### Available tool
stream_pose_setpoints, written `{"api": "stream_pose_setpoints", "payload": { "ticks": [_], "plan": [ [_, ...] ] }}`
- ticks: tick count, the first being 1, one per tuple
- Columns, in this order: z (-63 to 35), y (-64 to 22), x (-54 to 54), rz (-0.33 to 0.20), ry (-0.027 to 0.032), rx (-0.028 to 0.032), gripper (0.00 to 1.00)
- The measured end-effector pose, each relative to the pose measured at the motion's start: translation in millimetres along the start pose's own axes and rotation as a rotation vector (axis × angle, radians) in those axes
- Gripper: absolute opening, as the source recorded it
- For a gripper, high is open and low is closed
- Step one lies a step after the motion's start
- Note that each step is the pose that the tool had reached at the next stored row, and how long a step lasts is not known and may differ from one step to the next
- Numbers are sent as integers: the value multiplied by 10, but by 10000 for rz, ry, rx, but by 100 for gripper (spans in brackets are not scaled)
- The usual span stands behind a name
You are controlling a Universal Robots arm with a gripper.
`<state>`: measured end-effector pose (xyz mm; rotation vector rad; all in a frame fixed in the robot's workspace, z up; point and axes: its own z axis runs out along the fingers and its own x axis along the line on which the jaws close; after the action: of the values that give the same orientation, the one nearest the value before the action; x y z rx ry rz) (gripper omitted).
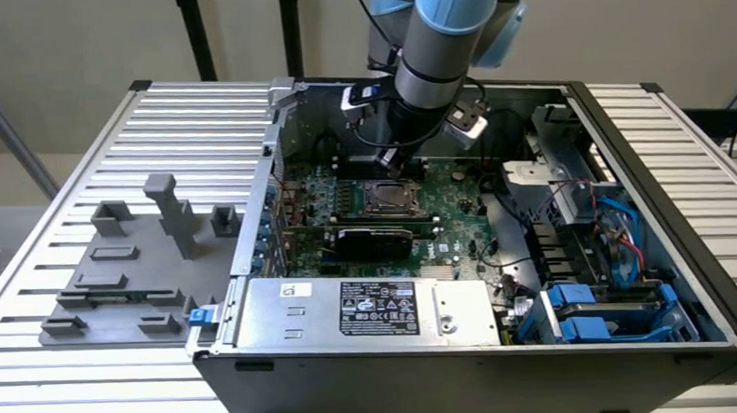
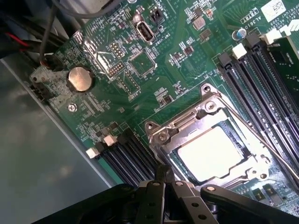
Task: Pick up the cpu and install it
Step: 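Install the first cpu locking lever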
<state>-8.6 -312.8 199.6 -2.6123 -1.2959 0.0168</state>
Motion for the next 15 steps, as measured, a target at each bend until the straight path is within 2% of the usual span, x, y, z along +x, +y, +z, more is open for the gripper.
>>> {"api": "stream_pose_setpoints", "payload": {
  "ticks": [9, 15],
  "plan": [
    [8, 16, -3, 1, 9, 4, 11],
    [-71, -10, -3, -7, 61, 53, 11]
  ]
}}
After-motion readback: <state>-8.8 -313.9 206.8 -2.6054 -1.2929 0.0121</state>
